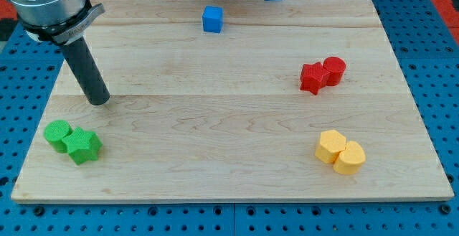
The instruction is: Separate the green circle and green star
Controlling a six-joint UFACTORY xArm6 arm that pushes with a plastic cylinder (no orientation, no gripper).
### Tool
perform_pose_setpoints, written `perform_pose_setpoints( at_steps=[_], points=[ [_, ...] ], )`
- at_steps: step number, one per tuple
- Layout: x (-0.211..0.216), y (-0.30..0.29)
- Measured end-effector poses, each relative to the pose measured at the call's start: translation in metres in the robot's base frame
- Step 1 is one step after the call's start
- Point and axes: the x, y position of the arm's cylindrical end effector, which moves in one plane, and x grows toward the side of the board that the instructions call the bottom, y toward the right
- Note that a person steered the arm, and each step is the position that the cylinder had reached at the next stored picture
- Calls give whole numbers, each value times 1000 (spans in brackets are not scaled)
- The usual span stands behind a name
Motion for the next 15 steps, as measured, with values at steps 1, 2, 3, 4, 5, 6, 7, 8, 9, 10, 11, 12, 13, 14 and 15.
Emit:
perform_pose_setpoints(
  at_steps=[1, 2, 3, 4, 5, 6, 7, 8, 9, 10, 11, 12, 13, 14, 15],
  points=[
    [0, 0],
    [0, 0],
    [0, 0],
    [0, 0],
    [0, 0],
    [0, 0],
    [0, 0],
    [0, 0],
    [0, 0],
    [-3, -77],
    [-3, -83],
    [43, -78],
    [78, -77],
    [91, -31],
    [92, 6]
  ],
)
